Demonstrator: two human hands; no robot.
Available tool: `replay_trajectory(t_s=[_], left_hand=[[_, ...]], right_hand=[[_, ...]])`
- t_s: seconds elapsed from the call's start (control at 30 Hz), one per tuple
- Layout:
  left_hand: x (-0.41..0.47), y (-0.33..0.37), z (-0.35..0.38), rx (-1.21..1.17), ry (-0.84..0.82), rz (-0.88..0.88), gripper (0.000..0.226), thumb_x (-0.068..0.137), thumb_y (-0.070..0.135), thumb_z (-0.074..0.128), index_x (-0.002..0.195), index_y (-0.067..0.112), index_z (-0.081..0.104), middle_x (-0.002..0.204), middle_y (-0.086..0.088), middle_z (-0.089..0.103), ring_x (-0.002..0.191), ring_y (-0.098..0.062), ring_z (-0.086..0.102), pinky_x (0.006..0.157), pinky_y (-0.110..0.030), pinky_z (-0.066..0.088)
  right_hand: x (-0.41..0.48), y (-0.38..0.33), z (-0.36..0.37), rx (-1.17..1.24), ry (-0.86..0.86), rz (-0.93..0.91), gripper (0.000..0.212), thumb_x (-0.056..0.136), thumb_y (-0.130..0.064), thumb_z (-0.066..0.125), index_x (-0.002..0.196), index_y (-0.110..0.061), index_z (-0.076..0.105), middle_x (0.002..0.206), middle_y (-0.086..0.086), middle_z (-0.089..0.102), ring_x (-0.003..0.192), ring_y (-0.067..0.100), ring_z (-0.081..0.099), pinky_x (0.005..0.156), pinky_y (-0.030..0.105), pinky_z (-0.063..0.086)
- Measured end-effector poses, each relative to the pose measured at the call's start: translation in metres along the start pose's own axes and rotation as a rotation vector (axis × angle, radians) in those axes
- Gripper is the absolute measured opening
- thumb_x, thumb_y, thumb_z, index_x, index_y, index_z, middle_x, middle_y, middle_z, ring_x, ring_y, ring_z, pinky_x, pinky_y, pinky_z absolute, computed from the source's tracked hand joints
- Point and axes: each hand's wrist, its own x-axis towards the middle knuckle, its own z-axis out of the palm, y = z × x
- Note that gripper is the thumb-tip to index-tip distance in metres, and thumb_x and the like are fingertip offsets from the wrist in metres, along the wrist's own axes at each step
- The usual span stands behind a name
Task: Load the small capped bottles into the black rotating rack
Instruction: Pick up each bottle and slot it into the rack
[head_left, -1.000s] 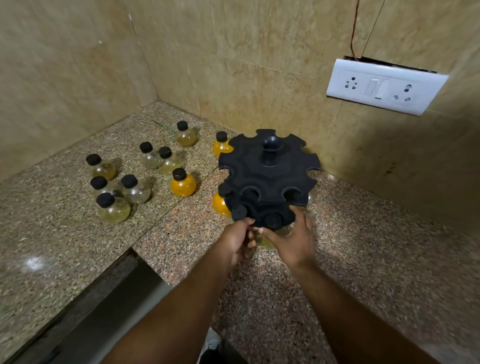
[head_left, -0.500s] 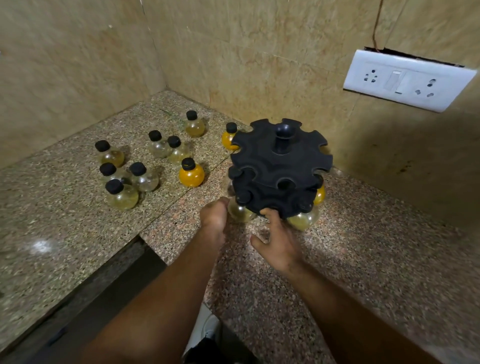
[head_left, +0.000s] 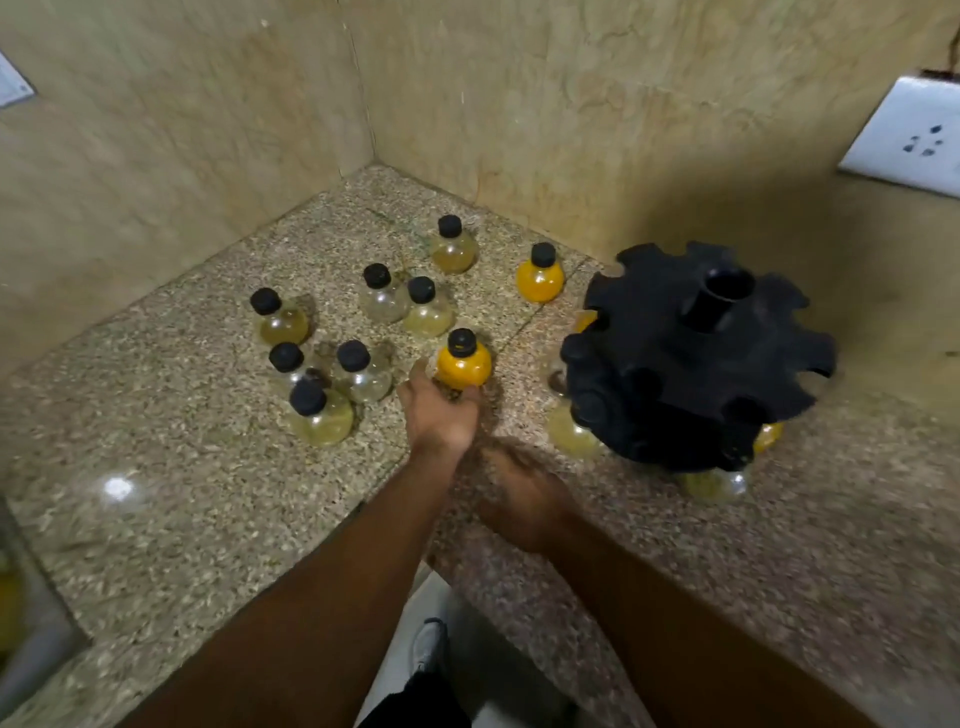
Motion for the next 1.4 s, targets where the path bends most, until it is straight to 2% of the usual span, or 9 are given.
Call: replay_trajectory(t_s=[0.23, 0.47, 0.67, 0.8, 0.9, 1.07, 1.27, 1.33, 1.4], left_hand=[[0.057, 0.005, -0.027, 0.218, -0.182, 0.304, 0.074, 0.090, 0.032, 0.068, 0.154, 0.027, 0.032, 0.157, -0.006, 0.032, 0.138, -0.031, 0.042, 0.108, -0.035, 0.038], [0.076, 0.002, -0.022, 0.361, -0.198, 0.545, 0.061, 0.088, 0.036, 0.070, 0.145, 0.032, 0.047, 0.142, -0.002, 0.054, 0.125, -0.028, 0.054, 0.095, -0.036, 0.047], [0.072, -0.004, -0.017, 0.344, -0.148, 0.630, 0.050, 0.088, 0.036, 0.071, 0.133, 0.025, 0.055, 0.132, 0.000, 0.062, 0.116, -0.029, 0.060, 0.078, -0.034, 0.046], [0.059, -0.008, -0.015, 0.301, -0.176, 0.649, 0.040, 0.082, 0.036, 0.072, 0.118, 0.025, 0.059, 0.119, 0.003, 0.066, 0.104, -0.026, 0.064, 0.074, -0.036, 0.052], [0.041, -0.019, -0.017, 0.258, -0.222, 0.710, 0.043, 0.074, 0.040, 0.076, 0.110, 0.028, 0.055, 0.108, 0.007, 0.063, 0.093, -0.019, 0.062, 0.071, -0.035, 0.051], [0.007, -0.037, -0.012, 0.170, -0.450, 0.843, 0.057, 0.071, 0.040, 0.074, 0.122, 0.028, 0.050, 0.112, 0.008, 0.062, 0.097, -0.012, 0.062, 0.074, -0.032, 0.056], [-0.032, -0.025, 0.014, 0.039, -0.650, 0.711, 0.048, 0.076, 0.049, 0.069, 0.117, 0.034, 0.051, 0.100, 0.013, 0.063, 0.085, -0.003, 0.062, 0.067, -0.021, 0.052], [-0.045, -0.017, 0.028, -0.059, -0.667, 0.529, 0.025, 0.079, 0.051, 0.064, 0.094, 0.032, 0.059, 0.083, 0.014, 0.060, 0.071, -0.003, 0.058, 0.061, -0.022, 0.045], [-0.054, -0.008, 0.044, -0.107, -0.765, 0.264, 0.030, 0.082, 0.056, 0.061, 0.076, 0.027, 0.061, 0.073, 0.009, 0.057, 0.068, -0.009, 0.054, 0.060, -0.026, 0.040]], right_hand=[[0.051, -0.030, 0.024, -0.204, -0.119, 0.259, 0.100, 0.085, -0.070, 0.052, 0.160, -0.031, 0.000, 0.169, 0.010, -0.011, 0.154, 0.040, -0.005, 0.120, 0.063, 0.007], [0.054, -0.037, 0.031, -0.247, -0.091, 0.321, 0.107, 0.079, -0.081, 0.050, 0.160, -0.036, -0.005, 0.168, 0.007, -0.019, 0.154, 0.039, -0.013, 0.120, 0.065, 0.000], [0.046, -0.046, 0.026, -0.092, 0.111, 0.354, 0.083, 0.087, -0.067, 0.053, 0.157, -0.032, 0.025, 0.168, 0.006, 0.018, 0.154, 0.031, 0.017, 0.120, 0.054, 0.022], [0.034, -0.054, 0.013, 0.038, 0.523, 0.338, 0.052, 0.093, -0.045, 0.059, 0.141, -0.026, 0.049, 0.136, 0.001, 0.056, 0.113, 0.025, 0.062, 0.077, 0.036, 0.052], [0.023, -0.054, 0.006, 0.094, 0.710, 0.336, 0.053, 0.089, -0.042, 0.067, 0.134, -0.019, 0.050, 0.126, 0.003, 0.056, 0.093, 0.021, 0.064, 0.062, 0.029, 0.044], [-0.008, -0.031, 0.004, 0.206, 0.699, 0.276, 0.068, 0.085, -0.039, 0.072, 0.144, -0.021, 0.042, 0.138, 0.004, 0.052, 0.114, 0.024, 0.058, 0.078, 0.036, 0.051], [-0.051, -0.005, -0.004, 0.217, 0.767, 0.349, 0.052, 0.084, -0.045, 0.063, 0.132, -0.027, 0.057, 0.116, -0.002, 0.064, 0.099, 0.019, 0.062, 0.072, 0.032, 0.051], [-0.068, 0.005, -0.007, 0.215, 0.798, 0.421, 0.050, 0.082, -0.052, 0.066, 0.126, -0.028, 0.060, 0.112, -0.005, 0.065, 0.097, 0.015, 0.061, 0.073, 0.033, 0.052], [-0.083, 0.014, -0.011, 0.211, 0.847, 0.498, 0.049, 0.079, -0.049, 0.073, 0.121, -0.027, 0.062, 0.110, -0.002, 0.066, 0.096, 0.019, 0.062, 0.075, 0.037, 0.053]])
